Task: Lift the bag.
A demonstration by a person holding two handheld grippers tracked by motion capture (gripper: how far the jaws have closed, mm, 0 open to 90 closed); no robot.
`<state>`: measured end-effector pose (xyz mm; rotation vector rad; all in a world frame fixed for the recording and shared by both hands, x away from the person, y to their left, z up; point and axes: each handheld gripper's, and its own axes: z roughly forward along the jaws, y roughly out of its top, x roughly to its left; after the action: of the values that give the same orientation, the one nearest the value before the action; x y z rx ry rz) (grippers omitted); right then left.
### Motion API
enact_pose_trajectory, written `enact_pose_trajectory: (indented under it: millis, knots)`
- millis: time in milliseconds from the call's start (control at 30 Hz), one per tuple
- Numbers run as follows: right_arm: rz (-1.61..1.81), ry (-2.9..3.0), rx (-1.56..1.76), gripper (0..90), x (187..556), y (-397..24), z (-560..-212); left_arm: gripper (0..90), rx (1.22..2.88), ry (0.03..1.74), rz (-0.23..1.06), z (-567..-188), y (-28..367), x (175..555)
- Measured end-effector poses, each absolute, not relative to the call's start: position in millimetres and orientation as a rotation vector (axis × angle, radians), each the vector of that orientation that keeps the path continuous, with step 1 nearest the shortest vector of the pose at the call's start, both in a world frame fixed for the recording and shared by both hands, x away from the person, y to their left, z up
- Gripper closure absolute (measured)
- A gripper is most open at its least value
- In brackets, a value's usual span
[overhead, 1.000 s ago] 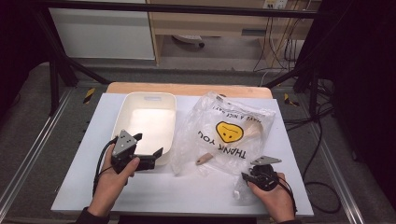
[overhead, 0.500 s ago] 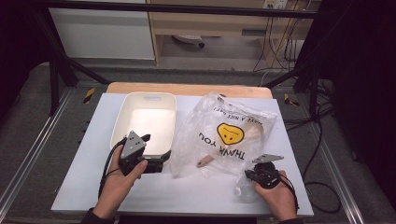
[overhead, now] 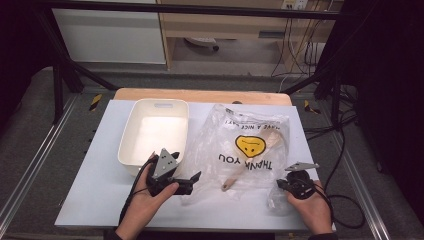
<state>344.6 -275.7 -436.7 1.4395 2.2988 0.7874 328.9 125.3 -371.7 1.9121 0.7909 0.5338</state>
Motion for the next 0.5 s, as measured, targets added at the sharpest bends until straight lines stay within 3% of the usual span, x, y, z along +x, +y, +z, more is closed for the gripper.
enact_pose_trajectory:
  millis: [233, 500]
  knots:
    - [0.799, 2.234, 1.517, 90.0, 345, -302, -436, 9.9, 1.973, 0.788, 0.508, -389, 112, 322]
    - [0.803, 2.257, 1.492, 90.0, 342, -298, -438, 11.4, 2.036, 0.834, 0.488, -416, 103, 314]
